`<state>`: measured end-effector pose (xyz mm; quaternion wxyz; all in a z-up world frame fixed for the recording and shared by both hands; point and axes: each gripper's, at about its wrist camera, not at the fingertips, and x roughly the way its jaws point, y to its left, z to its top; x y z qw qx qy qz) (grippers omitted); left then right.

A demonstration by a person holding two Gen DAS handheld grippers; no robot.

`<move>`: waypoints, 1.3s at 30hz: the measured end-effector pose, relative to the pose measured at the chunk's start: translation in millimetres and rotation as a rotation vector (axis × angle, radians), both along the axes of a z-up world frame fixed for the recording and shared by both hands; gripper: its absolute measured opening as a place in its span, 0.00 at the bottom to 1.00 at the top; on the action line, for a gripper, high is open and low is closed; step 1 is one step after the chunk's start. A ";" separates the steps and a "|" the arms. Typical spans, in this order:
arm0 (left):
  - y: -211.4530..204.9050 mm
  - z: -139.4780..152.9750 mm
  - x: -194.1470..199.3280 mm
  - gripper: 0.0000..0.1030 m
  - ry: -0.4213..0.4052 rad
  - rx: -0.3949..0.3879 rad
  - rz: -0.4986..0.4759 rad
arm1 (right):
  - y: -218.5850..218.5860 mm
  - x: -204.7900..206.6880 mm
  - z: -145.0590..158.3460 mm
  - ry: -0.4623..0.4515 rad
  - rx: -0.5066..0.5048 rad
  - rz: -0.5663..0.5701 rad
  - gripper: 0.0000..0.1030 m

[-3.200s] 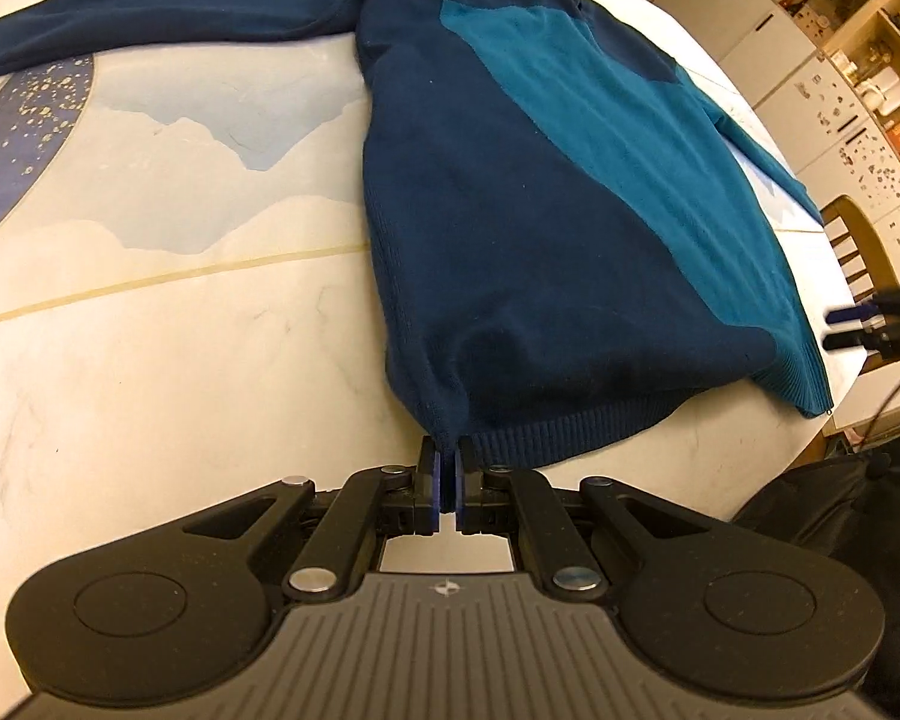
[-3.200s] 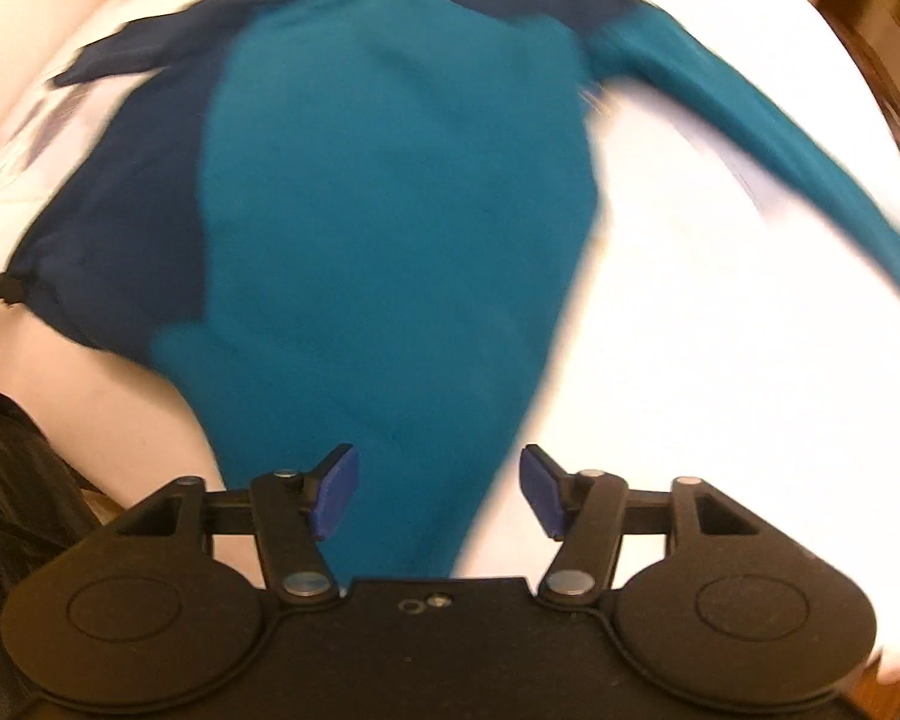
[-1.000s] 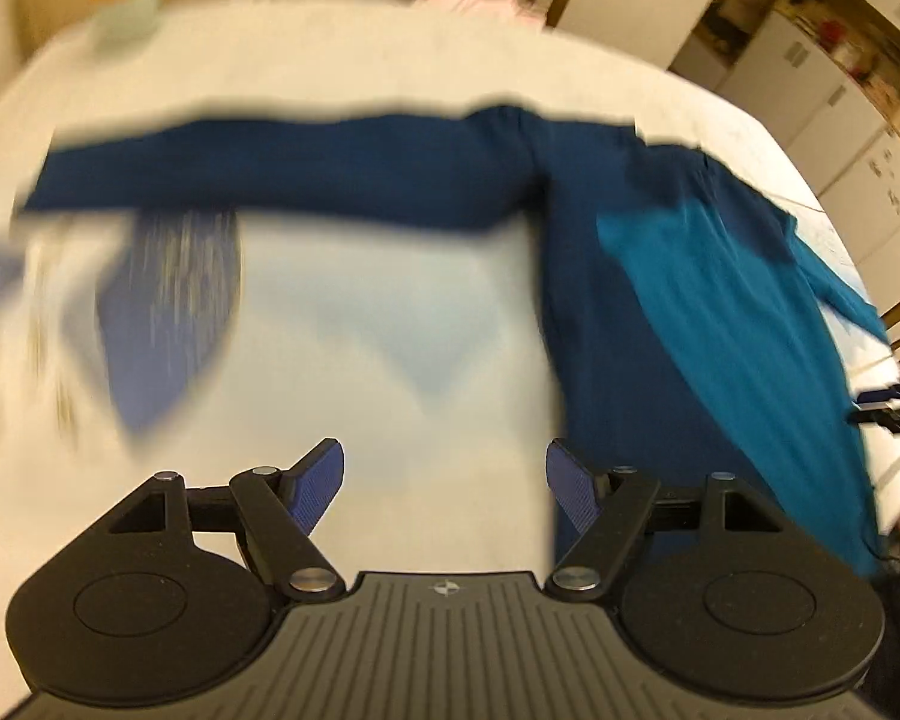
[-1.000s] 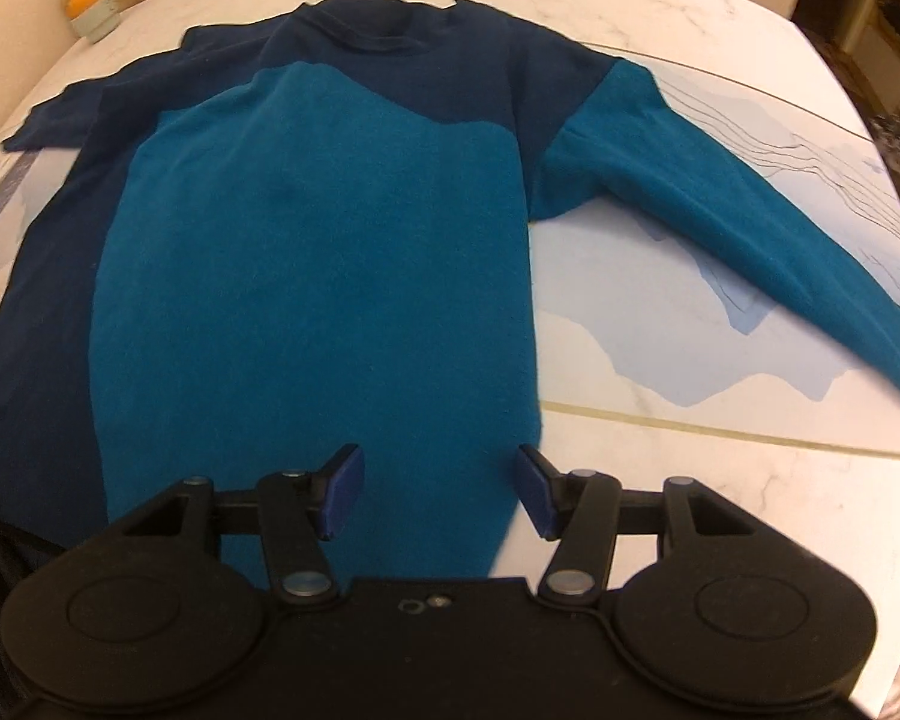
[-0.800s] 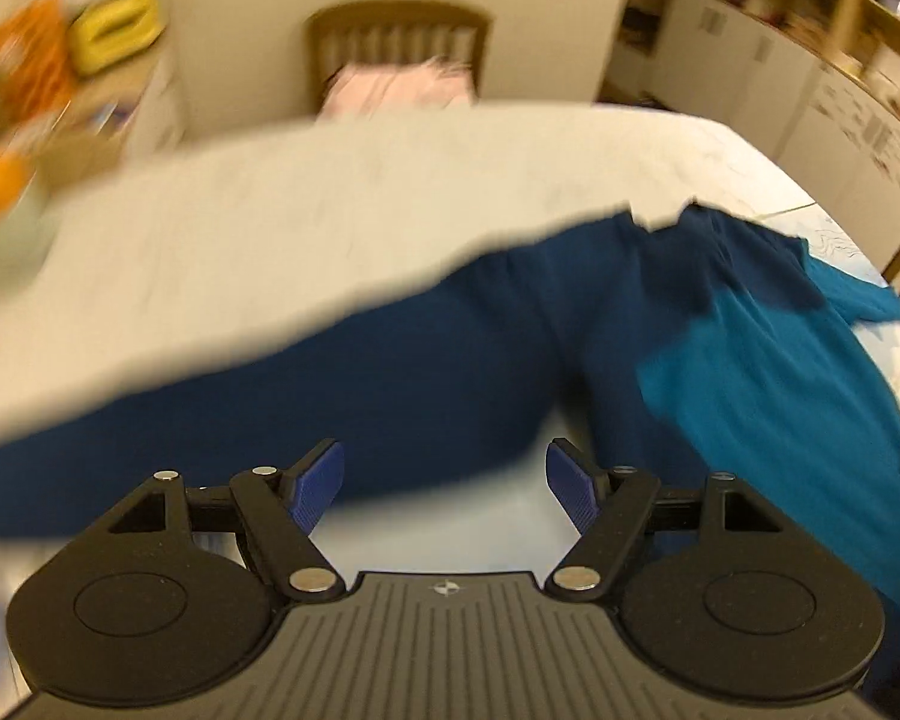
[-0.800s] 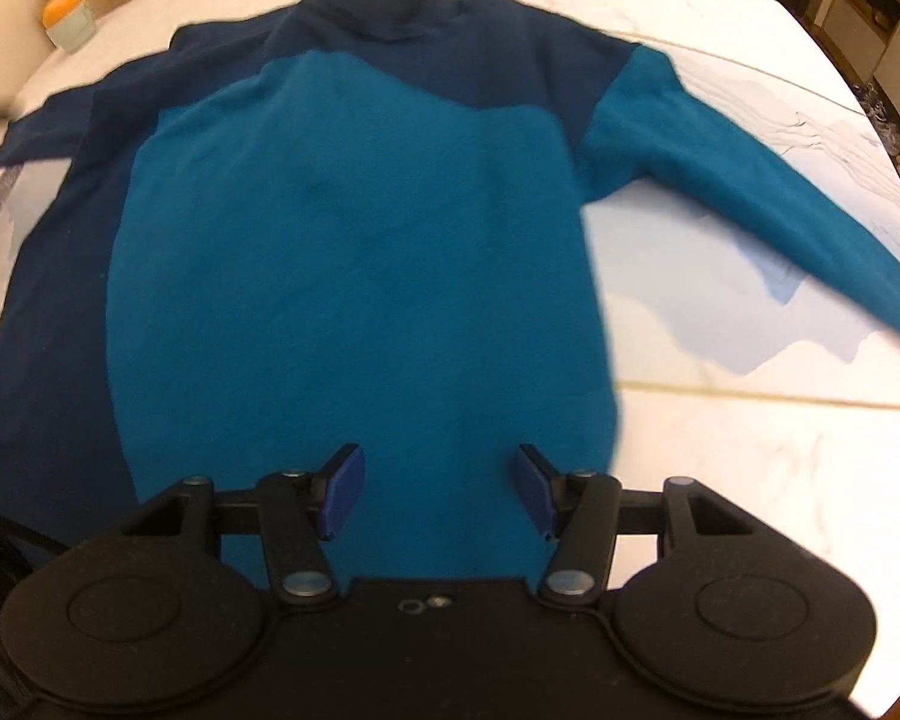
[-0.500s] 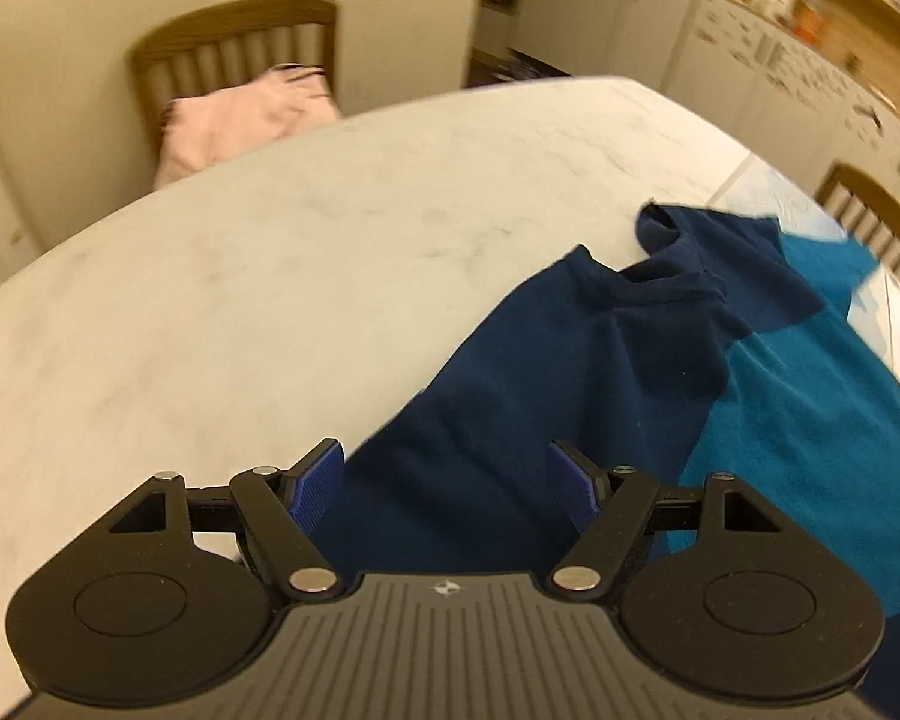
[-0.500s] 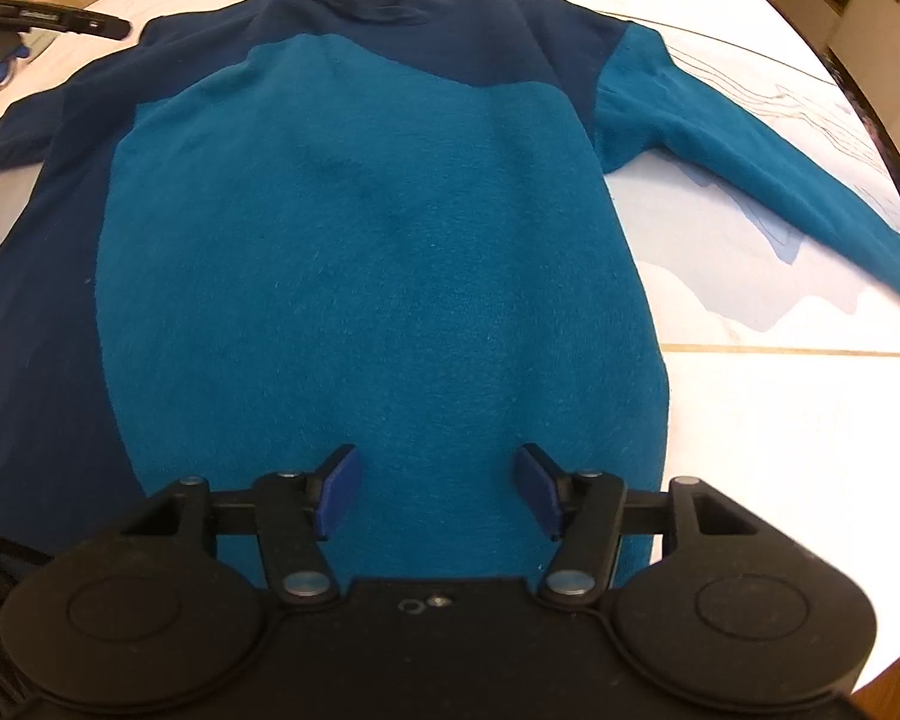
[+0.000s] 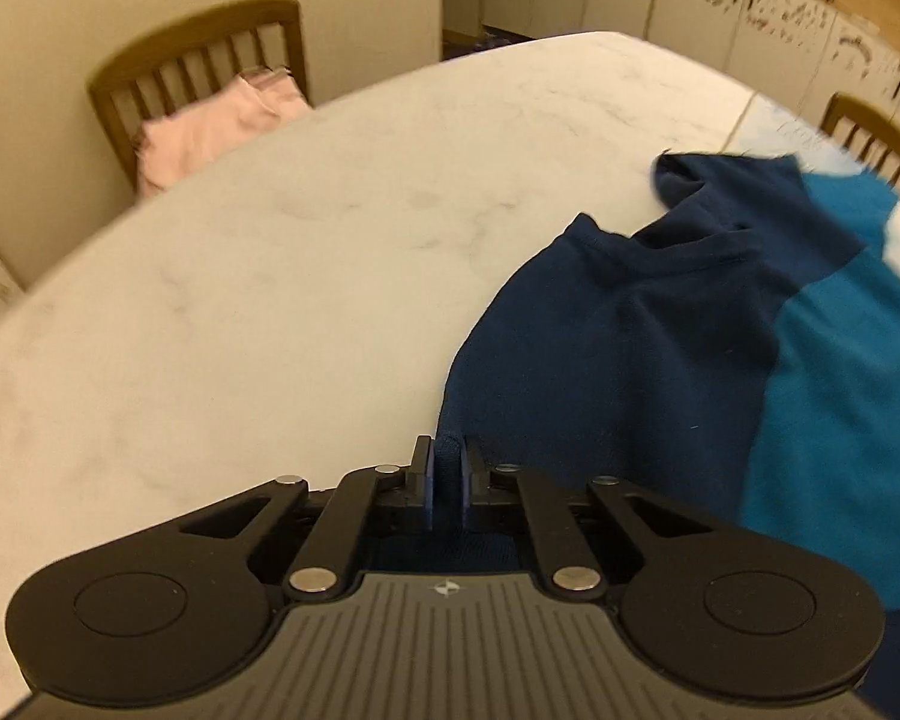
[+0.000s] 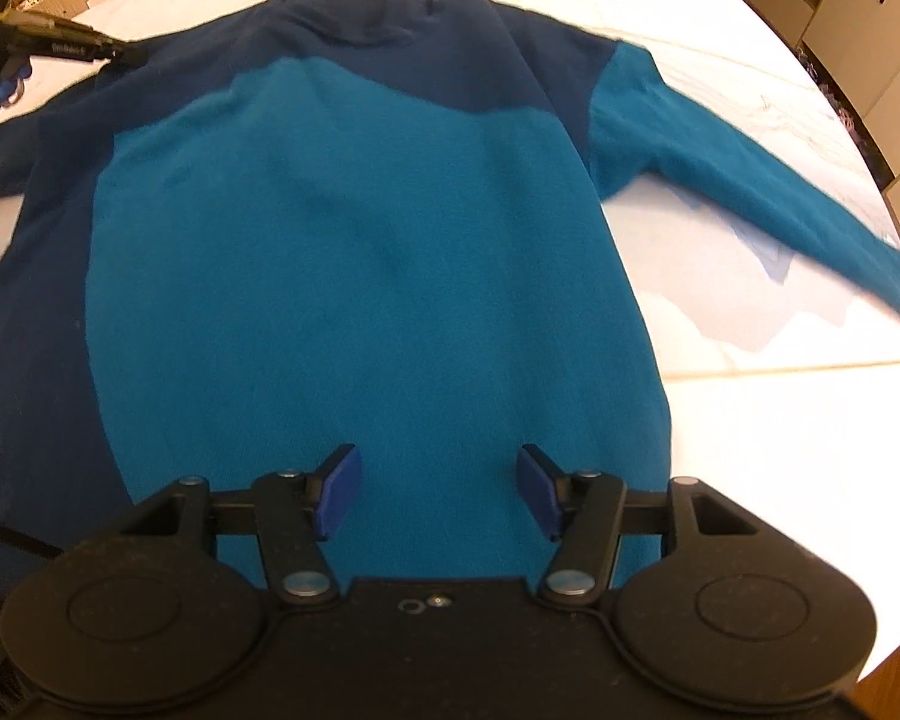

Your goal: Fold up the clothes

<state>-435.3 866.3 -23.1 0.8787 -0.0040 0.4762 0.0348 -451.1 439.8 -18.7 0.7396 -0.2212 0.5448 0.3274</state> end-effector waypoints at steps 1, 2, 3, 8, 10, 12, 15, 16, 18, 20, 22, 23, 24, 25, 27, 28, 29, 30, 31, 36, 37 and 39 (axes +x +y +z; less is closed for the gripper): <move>5.4 0.4 -2.1 0.06 -0.001 0.023 0.023 | 3.8 0.0 2.1 -0.004 0.006 0.004 1.00; 10.8 0.9 -4.2 0.05 -0.002 0.045 0.047 | 7.5 -0.1 4.1 -0.007 0.011 0.008 1.00; 17.3 1.3 -6.4 0.05 -0.001 0.061 0.066 | 11.1 -0.3 5.6 -0.010 0.017 0.012 1.00; 43.1 0.1 -17.6 0.05 0.003 0.108 0.132 | 31.7 -2.5 8.0 -0.017 0.043 0.049 1.00; 52.7 0.3 -21.5 0.05 0.009 0.119 0.146 | 39.9 -3.8 7.4 -0.017 0.048 0.064 1.00; 64.7 0.3 -27.1 0.05 0.020 0.139 0.172 | 46.8 -5.2 7.2 -0.017 0.057 0.080 1.00; 82.7 0.2 -35.5 0.05 0.037 0.169 0.211 | 52.7 -6.9 6.3 -0.011 0.065 0.093 1.00; 90.4 0.7 -38.9 0.05 0.044 0.174 0.231 | 54.0 -7.4 5.7 -0.009 0.066 0.097 1.00; 105.9 1.6 -45.7 0.05 0.057 0.184 0.271 | 54.4 -8.1 4.4 -0.004 0.067 0.101 1.00; 117.9 3.4 -51.1 0.05 0.061 0.173 0.308 | 56.8 -7.9 2.9 -0.001 0.067 0.104 1.00; 123.9 5.9 -56.4 0.06 0.057 0.138 0.327 | 60.8 -7.1 1.2 0.002 0.067 0.106 1.00; 125.3 7.9 -58.9 0.06 0.054 0.119 0.335 | 64.0 -6.4 0.4 0.003 0.066 0.108 1.00; 124.0 10.6 -61.8 0.06 0.049 0.111 0.334 | 64.7 -5.8 0.5 0.002 0.066 0.110 1.00; 122.6 13.4 -64.7 0.06 0.044 0.102 0.334 | 64.7 -4.8 0.1 0.000 0.064 0.112 1.00; 119.7 18.4 -70.3 0.07 0.050 0.094 0.329 | 64.9 -4.9 0.5 -0.002 0.064 0.111 1.00; 118.4 21.0 -73.6 0.08 0.053 0.087 0.327 | 66.0 -4.9 0.9 -0.001 0.065 0.111 1.00; 118.0 24.3 -80.6 0.10 0.054 0.077 0.327 | 66.3 -6.0 1.2 -0.001 0.066 0.113 1.00; 119.6 27.9 -88.4 0.13 0.058 0.072 0.340 | 66.7 -7.1 1.4 -0.001 0.066 0.115 1.00; 122.8 30.0 -99.2 0.18 0.059 0.062 0.356 | 66.7 -8.3 1.0 0.002 0.065 0.116 1.00; 136.4 41.7 -163.4 0.74 0.061 0.049 0.440 | 66.5 -13.8 -2.3 0.021 0.061 0.121 1.00; 138.3 43.0 -180.7 0.74 0.058 0.054 0.462 | 66.6 -15.0 -2.6 0.023 0.058 0.123 1.00; 146.2 43.0 -210.4 0.74 0.079 0.049 0.515 | 67.0 -17.1 -3.3 0.028 0.052 0.126 1.00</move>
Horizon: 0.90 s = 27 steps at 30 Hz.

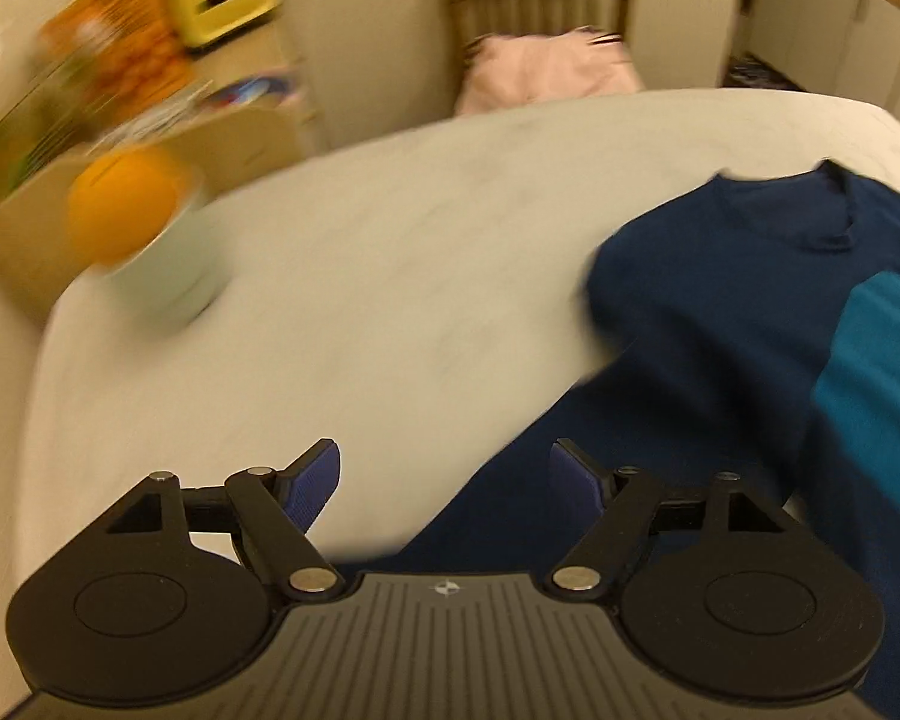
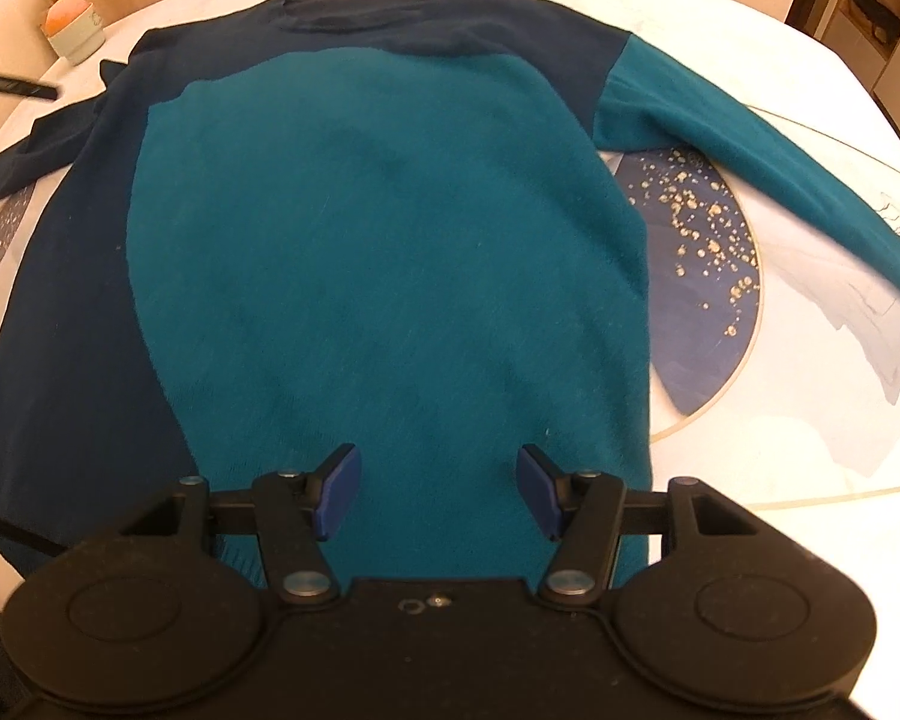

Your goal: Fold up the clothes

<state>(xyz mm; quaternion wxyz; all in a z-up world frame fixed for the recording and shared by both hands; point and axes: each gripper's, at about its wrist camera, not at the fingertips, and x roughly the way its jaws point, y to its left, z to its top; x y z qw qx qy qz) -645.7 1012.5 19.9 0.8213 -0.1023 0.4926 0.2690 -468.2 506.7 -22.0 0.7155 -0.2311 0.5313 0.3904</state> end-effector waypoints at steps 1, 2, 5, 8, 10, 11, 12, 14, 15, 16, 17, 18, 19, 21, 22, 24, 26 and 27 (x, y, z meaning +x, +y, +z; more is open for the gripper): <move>4.5 -1.3 -16.4 0.74 0.010 -0.012 0.031 | 0.6 -0.4 0.0 0.001 -0.003 0.001 1.00; 9.0 -3.2 -32.2 0.74 0.017 -0.025 0.062 | 1.1 -0.8 0.5 0.002 -0.005 0.003 1.00; 21.3 -9.6 -71.6 0.74 0.028 -0.066 0.158 | 3.0 -2.4 1.7 -0.001 -0.011 0.009 1.00; 31.7 -19.9 -95.4 0.74 0.030 -0.113 0.245 | 6.1 -3.1 1.8 -0.006 -0.020 0.015 1.00; 34.2 -27.5 -104.3 0.74 0.029 -0.147 0.282 | 7.7 -4.6 1.5 -0.008 -0.029 0.018 1.00; 34.3 -31.5 -107.8 0.74 0.028 -0.161 0.295 | 8.4 -5.4 1.3 -0.009 -0.034 0.020 1.00; 34.4 -35.5 -111.2 0.74 0.028 -0.174 0.308 | 8.9 -6.2 0.9 -0.010 -0.038 0.021 1.00; 31.1 -39.3 -108.1 0.76 0.040 -0.141 0.313 | 10.0 -7.9 0.2 -0.013 -0.048 0.025 1.00; 31.5 -39.2 -107.8 0.77 0.033 -0.142 0.326 | 10.6 -8.7 -0.1 -0.015 -0.052 0.027 1.00; 31.8 -39.0 -107.5 0.77 0.026 -0.143 0.340 | 11.0 -9.1 0.1 -0.016 -0.054 0.027 1.00; 30.9 -38.0 -106.9 0.77 0.026 -0.140 0.343 | 11.0 -9.5 0.3 -0.019 -0.056 0.027 1.00; 30.0 -37.0 -106.2 0.75 0.026 -0.136 0.347 | 11.1 -10.0 0.5 -0.022 -0.058 0.027 1.00; 29.0 -35.9 -105.5 0.66 0.026 -0.132 0.351 | 11.0 -10.5 0.7 -0.024 -0.059 0.026 1.00; 21.8 -30.8 -103.2 0.33 0.021 -0.115 0.323 | 10.3 -11.2 0.8 -0.027 -0.061 0.024 1.00; 18.1 -28.3 -102.0 0.07 0.018 -0.105 0.309 | 10.3 -11.6 0.7 -0.029 -0.064 0.023 1.00; 11.2 -25.9 -101.0 0.06 0.052 -0.066 0.293 | 11.1 -12.6 1.1 -0.033 -0.064 0.026 1.00; 7.8 -27.1 -109.6 0.06 0.078 -0.030 0.295 | 12.0 -13.3 1.8 -0.034 -0.061 0.032 1.00; 7.5 -27.6 -116.2 0.06 0.086 -0.019 0.308 | 12.6 -13.5 2.2 -0.034 -0.058 0.037 1.00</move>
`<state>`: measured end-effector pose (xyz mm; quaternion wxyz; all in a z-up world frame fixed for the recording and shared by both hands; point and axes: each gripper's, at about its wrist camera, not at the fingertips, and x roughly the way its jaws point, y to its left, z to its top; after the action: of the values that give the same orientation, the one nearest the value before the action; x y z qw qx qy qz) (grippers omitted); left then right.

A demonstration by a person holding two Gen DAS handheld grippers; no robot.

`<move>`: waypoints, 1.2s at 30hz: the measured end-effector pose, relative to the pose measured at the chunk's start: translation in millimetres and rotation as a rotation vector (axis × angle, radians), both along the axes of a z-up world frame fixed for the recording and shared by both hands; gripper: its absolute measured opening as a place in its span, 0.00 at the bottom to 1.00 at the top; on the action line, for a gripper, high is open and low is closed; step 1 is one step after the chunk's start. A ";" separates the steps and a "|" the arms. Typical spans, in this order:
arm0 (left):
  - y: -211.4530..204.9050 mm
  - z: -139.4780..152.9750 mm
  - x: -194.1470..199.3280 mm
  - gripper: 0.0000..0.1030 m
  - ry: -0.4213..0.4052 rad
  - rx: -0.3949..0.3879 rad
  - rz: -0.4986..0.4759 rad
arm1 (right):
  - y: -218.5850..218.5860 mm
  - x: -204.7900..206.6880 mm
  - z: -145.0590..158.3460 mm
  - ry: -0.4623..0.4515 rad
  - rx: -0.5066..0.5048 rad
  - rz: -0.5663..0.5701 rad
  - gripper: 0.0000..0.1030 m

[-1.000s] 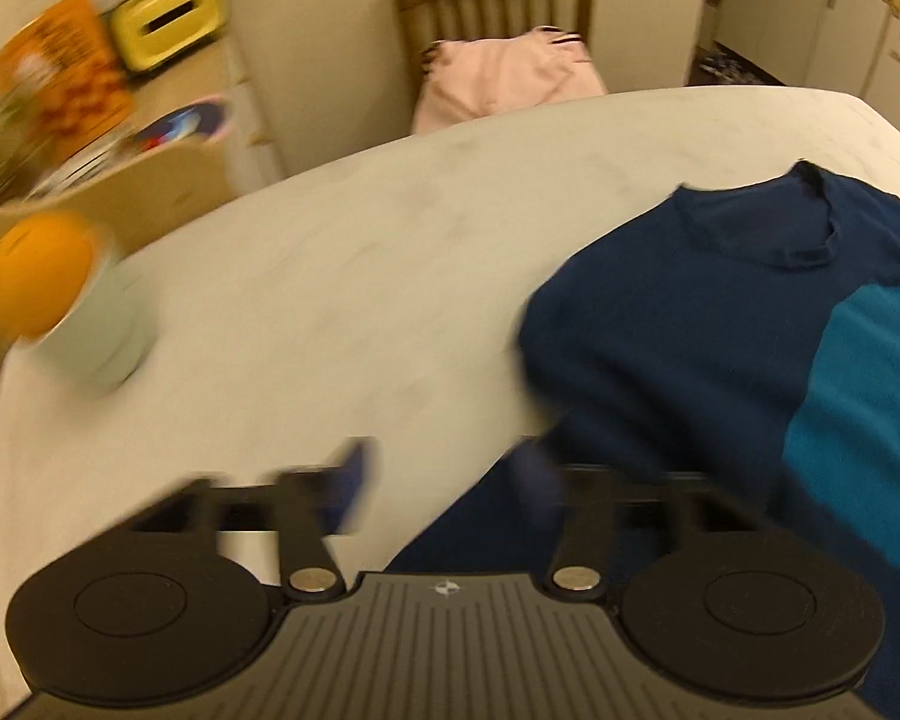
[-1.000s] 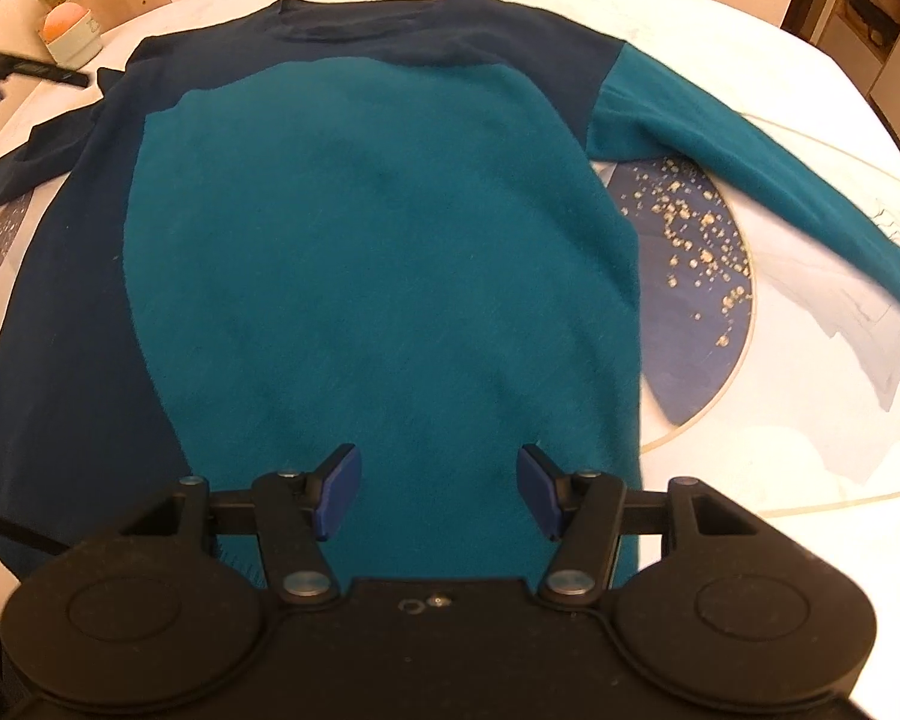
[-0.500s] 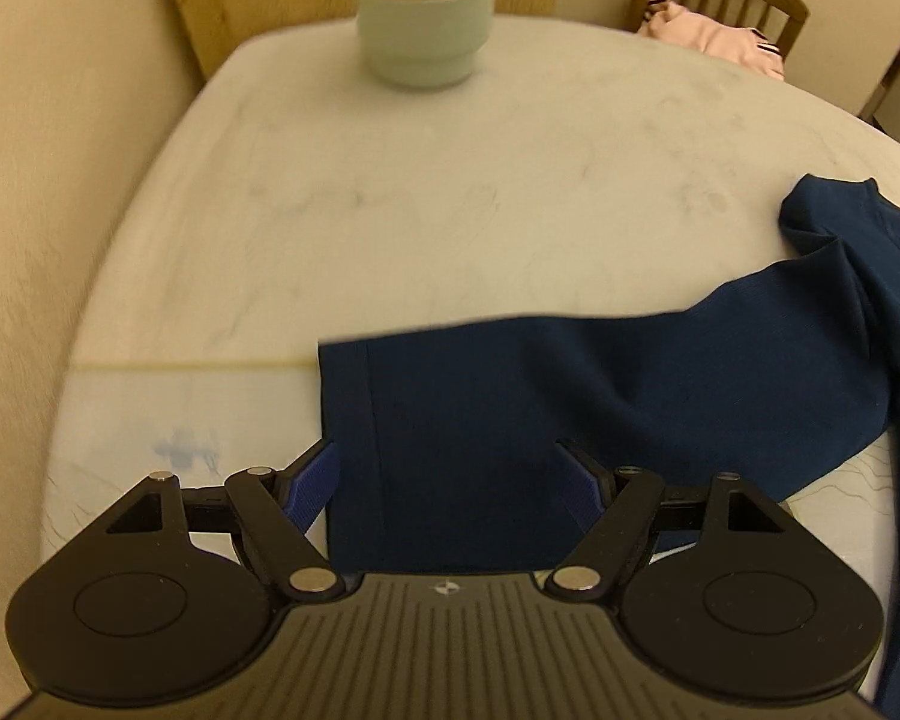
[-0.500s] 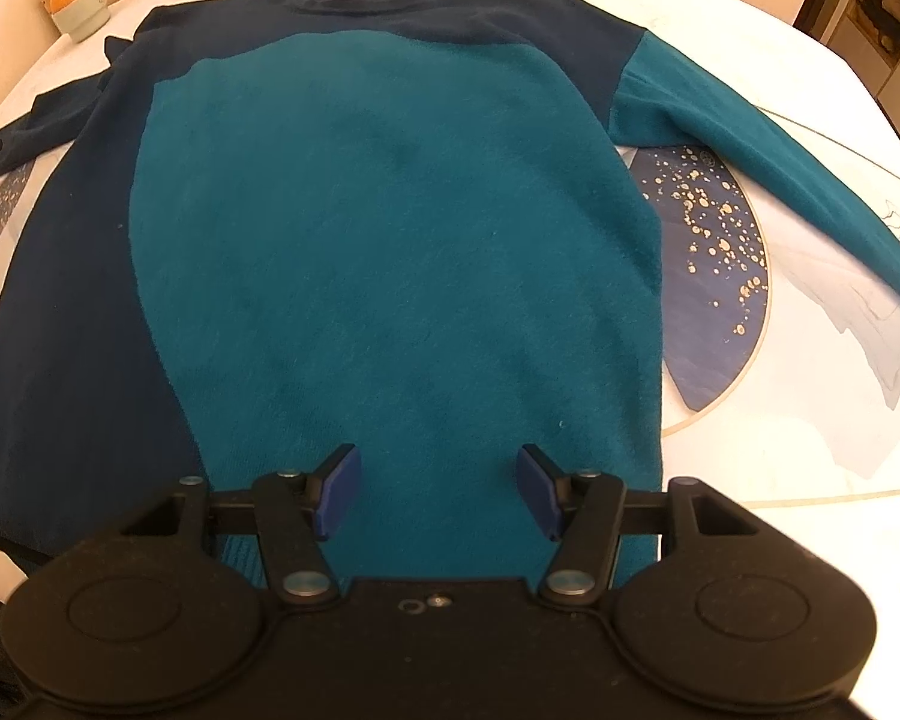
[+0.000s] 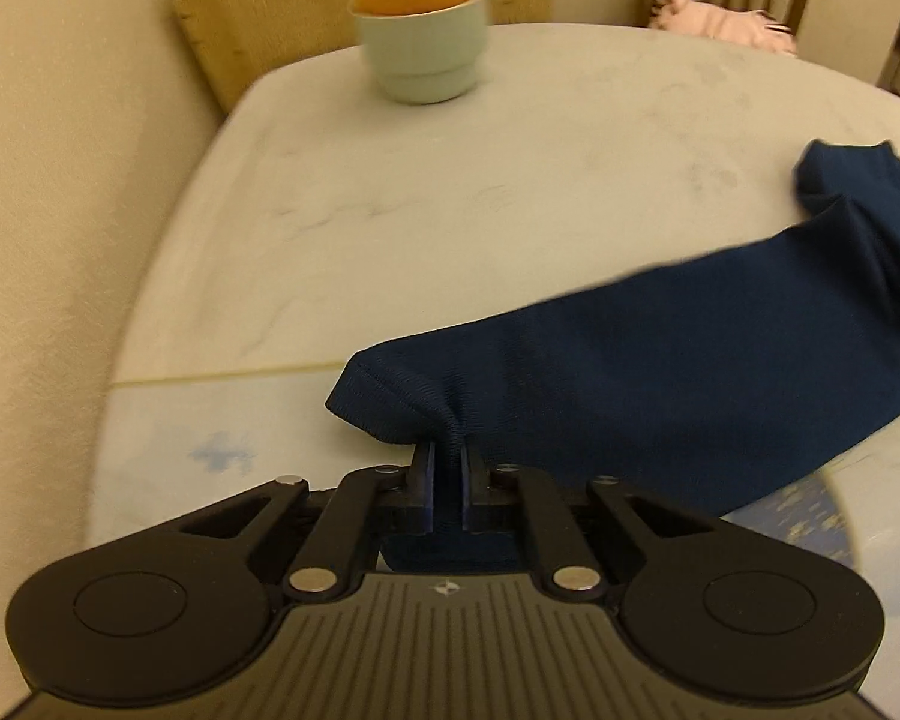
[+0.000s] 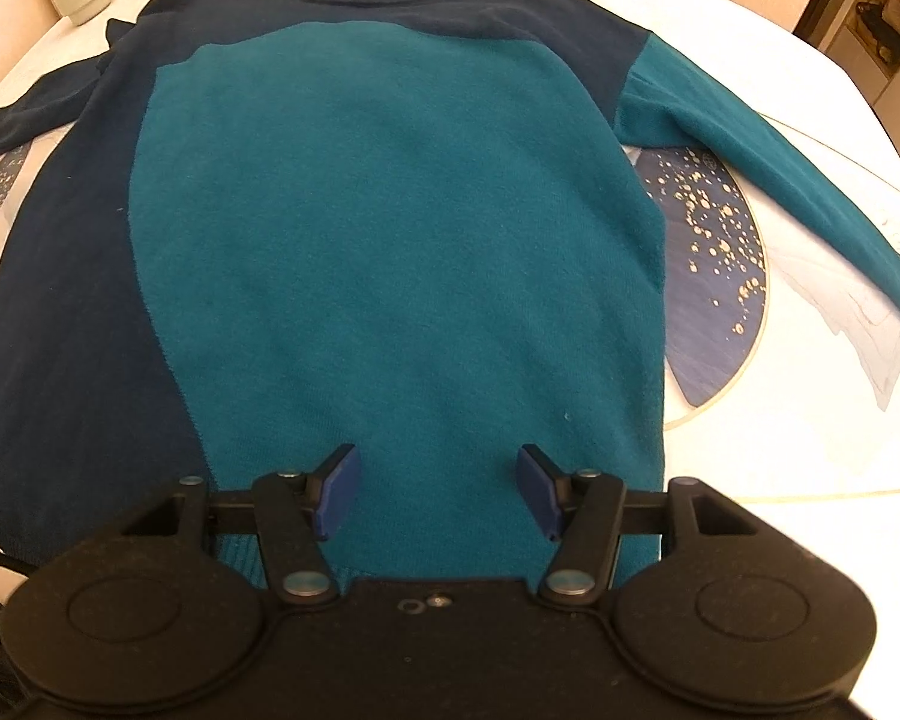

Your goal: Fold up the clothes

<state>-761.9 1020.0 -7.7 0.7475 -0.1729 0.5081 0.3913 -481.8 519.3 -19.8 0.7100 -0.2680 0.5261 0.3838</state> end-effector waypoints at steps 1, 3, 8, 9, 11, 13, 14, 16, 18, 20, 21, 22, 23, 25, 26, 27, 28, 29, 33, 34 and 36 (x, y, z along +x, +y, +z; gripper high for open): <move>-0.4 0.3 -11.0 0.06 0.007 0.005 0.028 | 0.9 -0.5 0.2 0.001 0.002 0.004 1.00; 1.8 -1.0 -34.8 0.06 0.022 0.015 0.085 | 3.5 -1.7 0.6 0.006 0.006 0.017 1.00; 4.5 -1.6 -87.9 0.06 0.063 0.042 0.207 | 12.0 -8.5 0.3 0.031 0.014 0.066 1.00; 5.1 -1.1 -95.8 0.06 0.061 0.040 0.227 | 13.4 -10.8 -0.1 0.034 0.013 0.078 1.00; 4.3 -1.1 -102.8 0.06 0.065 0.049 0.247 | 16.1 -14.5 -2.2 0.042 0.007 0.099 1.00; 3.4 -1.0 -103.6 0.06 0.072 0.061 0.258 | 17.3 -17.8 -4.4 0.037 -0.002 0.120 1.00; 3.2 -0.9 -102.2 0.06 0.073 0.065 0.262 | 17.7 -19.4 -5.0 0.033 -0.004 0.130 1.00; 1.7 0.1 -100.0 0.06 0.061 0.067 0.273 | 17.5 -19.9 -5.2 0.036 -0.004 0.143 1.00; -3.9 3.5 -99.4 0.06 0.030 0.055 0.282 | 16.5 -19.3 -4.7 0.037 -0.002 0.154 1.00; -8.8 9.4 -99.0 0.07 0.016 0.066 0.283 | 12.8 -16.0 -2.2 0.033 0.013 0.155 1.00; -9.3 12.6 -100.0 0.10 0.009 0.070 0.284 | 9.6 -12.8 0.0 0.027 0.024 0.151 1.00; -13.5 16.0 -99.9 0.15 -0.007 0.063 0.288 | 5.3 -8.4 2.7 0.017 0.036 0.143 1.00; -18.6 19.7 -97.6 0.19 -0.022 0.055 0.284 | 0.1 -3.2 5.6 0.004 0.048 0.131 1.00; -28.9 26.5 -89.6 0.43 -0.041 0.048 0.270 | -13.8 13.2 9.3 -0.022 0.064 0.094 1.00; -35.2 29.1 -82.0 0.53 -0.047 0.050 0.254 | -22.8 23.7 11.0 -0.036 0.070 0.073 1.00; -41.7 31.8 -74.4 0.63 -0.053 0.053 0.239 | -31.7 34.2 12.6 -0.050 0.076 0.051 1.00; -52.3 36.0 -66.5 0.65 -0.059 0.057 0.223 | -41.4 45.1 14.4 -0.067 0.081 0.032 1.00; -62.9 38.5 -56.7 0.65 -0.063 0.057 0.210 | -53.2 57.3 16.7 -0.091 0.085 0.020 1.00; -117.1 47.7 -10.7 0.65 -0.094 0.051 0.139 | -109.0 120.1 22.9 -0.190 0.083 -0.031 1.00; -134.1 49.4 3.7 0.65 -0.105 0.047 0.113 | -123.9 138.9 23.5 -0.210 0.077 -0.040 1.00; -169.8 51.3 34.6 0.65 -0.128 0.035 0.056 | -153.6 176.4 24.7 -0.249 0.063 -0.059 1.00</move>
<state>-727.3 850.2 43.6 0.7701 -0.1984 0.4473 0.4091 -305.3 365.7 5.0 0.7887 -0.2756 0.4293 0.3430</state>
